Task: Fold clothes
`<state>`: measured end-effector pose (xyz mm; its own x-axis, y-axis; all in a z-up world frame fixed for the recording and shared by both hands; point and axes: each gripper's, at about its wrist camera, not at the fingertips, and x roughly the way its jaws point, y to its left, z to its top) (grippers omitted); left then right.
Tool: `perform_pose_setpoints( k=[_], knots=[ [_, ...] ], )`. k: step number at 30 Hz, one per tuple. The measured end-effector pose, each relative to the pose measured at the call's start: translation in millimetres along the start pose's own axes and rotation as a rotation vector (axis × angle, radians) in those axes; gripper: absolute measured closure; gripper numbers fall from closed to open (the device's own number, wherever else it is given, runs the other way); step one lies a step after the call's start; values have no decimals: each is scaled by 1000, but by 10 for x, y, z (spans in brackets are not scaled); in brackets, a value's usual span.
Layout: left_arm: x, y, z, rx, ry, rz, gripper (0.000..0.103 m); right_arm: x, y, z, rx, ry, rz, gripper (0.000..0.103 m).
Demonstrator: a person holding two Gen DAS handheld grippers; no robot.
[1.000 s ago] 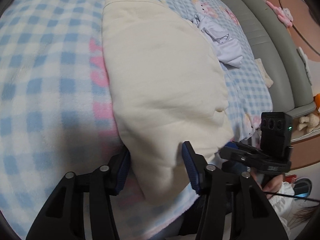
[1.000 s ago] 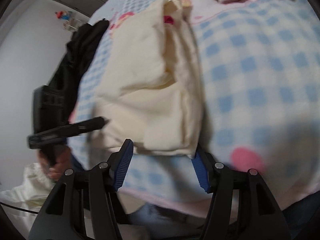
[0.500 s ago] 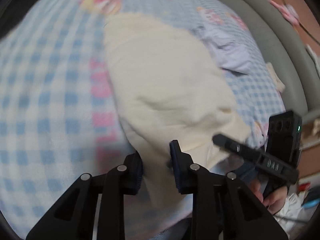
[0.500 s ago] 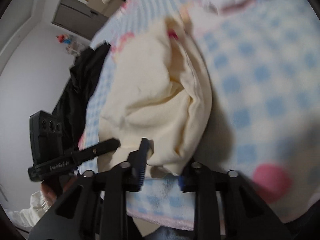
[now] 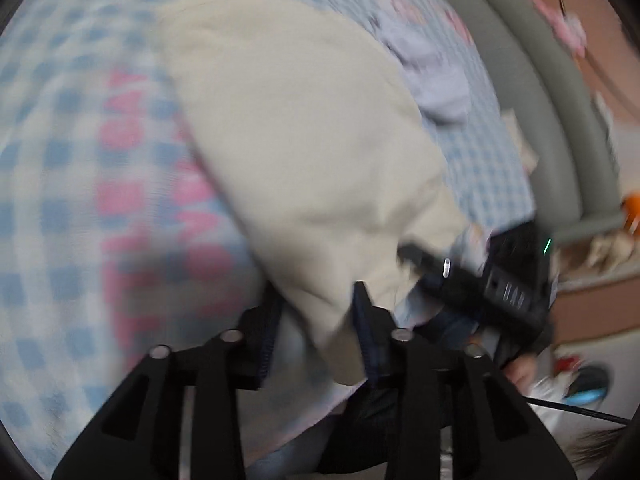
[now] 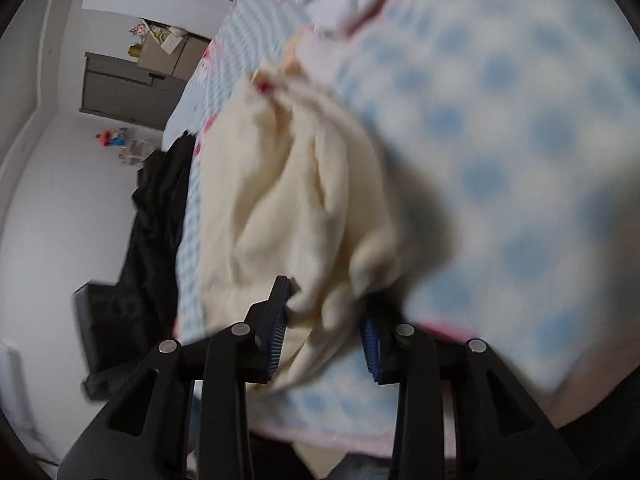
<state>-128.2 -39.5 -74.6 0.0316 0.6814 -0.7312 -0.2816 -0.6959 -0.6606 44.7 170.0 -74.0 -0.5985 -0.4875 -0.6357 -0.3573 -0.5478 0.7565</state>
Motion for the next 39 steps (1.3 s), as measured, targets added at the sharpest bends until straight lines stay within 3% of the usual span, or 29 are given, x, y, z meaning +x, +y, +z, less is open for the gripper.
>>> perform_pose_setpoints(
  k=[2,4,5,8,12,14,16,17,22,26,28,31,33,35,38,39],
  knots=[
    [-137,84,99,-21,-65,4,57,80,109,-44,-40,39,25,62],
    [-195,175,225,-47,-122,18,52,162,216,-52,-86,39,23,47],
    [-189,244,311,-69,-138,19,51,194,256,-47,-99,32,19,45],
    [-37,471,591,-146,-131,10,51,279,293,14,-97,10,-7,45],
    [259,400,861,-173,-65,4,52,270,274,118,-55,-36,-35,48],
    [217,259,843,-126,-96,45,67,266,240,164,-24,-40,-41,50],
    [127,124,791,-76,-136,87,77,178,235,190,-41,-63,-58,74],
    [71,72,747,-61,-149,93,81,117,271,203,-73,-83,-65,80],
    [-213,-236,473,-5,-155,49,84,-325,457,260,-122,-231,-5,90],
    [-266,-501,125,50,-84,5,78,-616,479,342,-153,-263,-40,89],
    [-110,-495,-30,79,30,29,77,-699,299,371,-144,-232,-110,87],
    [-78,-362,-135,92,85,92,78,-712,10,365,-104,-164,-214,82],
    [-234,-233,-112,64,48,85,72,-724,-116,343,-62,-148,-213,78],
    [-418,-117,-45,37,-10,76,54,-816,-123,329,-75,-169,-235,74],
    [-568,-64,159,58,-83,96,52,-947,-102,341,-107,-207,-277,70],
    [-557,-81,242,82,-91,91,51,-968,-140,334,-103,-190,-249,69]
  ],
)
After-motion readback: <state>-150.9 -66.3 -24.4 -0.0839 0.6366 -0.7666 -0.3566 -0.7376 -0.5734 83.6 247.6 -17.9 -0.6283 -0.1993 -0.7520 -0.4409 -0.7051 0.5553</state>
